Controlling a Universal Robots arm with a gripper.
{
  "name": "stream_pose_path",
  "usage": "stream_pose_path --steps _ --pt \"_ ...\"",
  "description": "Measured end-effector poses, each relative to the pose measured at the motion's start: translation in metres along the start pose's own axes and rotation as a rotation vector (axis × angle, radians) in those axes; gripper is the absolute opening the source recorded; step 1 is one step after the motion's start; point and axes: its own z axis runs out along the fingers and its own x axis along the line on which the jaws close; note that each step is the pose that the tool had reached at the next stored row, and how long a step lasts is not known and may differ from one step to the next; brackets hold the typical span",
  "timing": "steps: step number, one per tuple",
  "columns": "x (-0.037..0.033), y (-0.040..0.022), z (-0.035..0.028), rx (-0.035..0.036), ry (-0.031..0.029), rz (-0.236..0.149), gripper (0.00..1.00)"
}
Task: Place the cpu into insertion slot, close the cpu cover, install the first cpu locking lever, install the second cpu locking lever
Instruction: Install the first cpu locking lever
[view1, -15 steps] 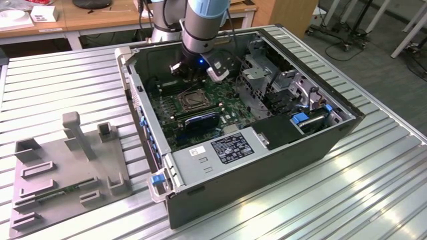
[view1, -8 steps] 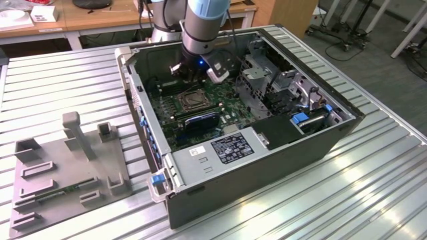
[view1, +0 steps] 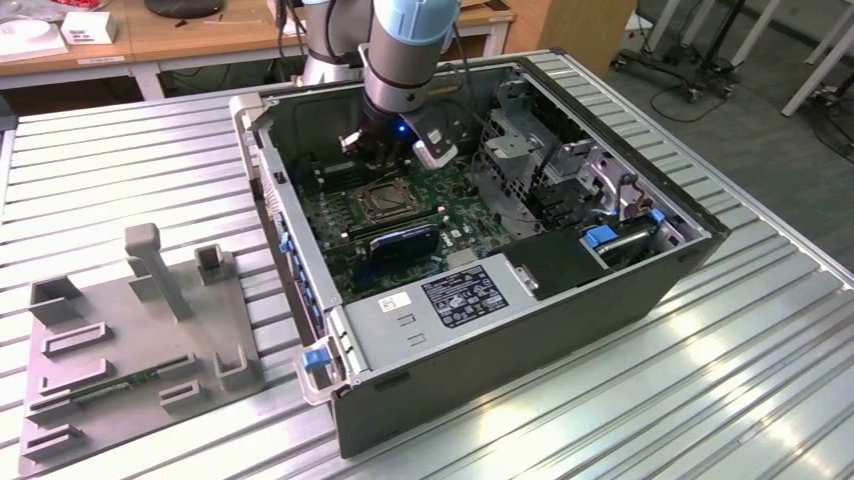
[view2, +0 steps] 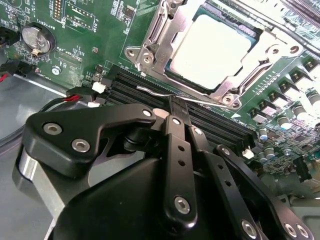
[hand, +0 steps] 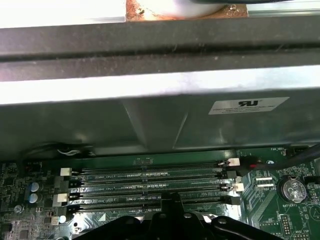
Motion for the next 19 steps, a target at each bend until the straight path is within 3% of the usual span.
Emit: stream_pose_path --steps 14,15,17,18,19 --pt "0.0000 0.0001 -0.0001 -0.0005 -0.0001 0.000 0.11" --pt "0.0000 0.0001 -0.0001 -0.0003 0.0009 0.000 0.11" --pt "-0.0001 0.0001 -0.0001 0.0008 0.0146 0.005 0.11" --pt "-0.0001 0.0001 -0.0001 0.0012 0.0187 0.006 0.11" --pt "0.0000 0.0001 -0.0002 0.0013 0.0195 0.006 0.11"
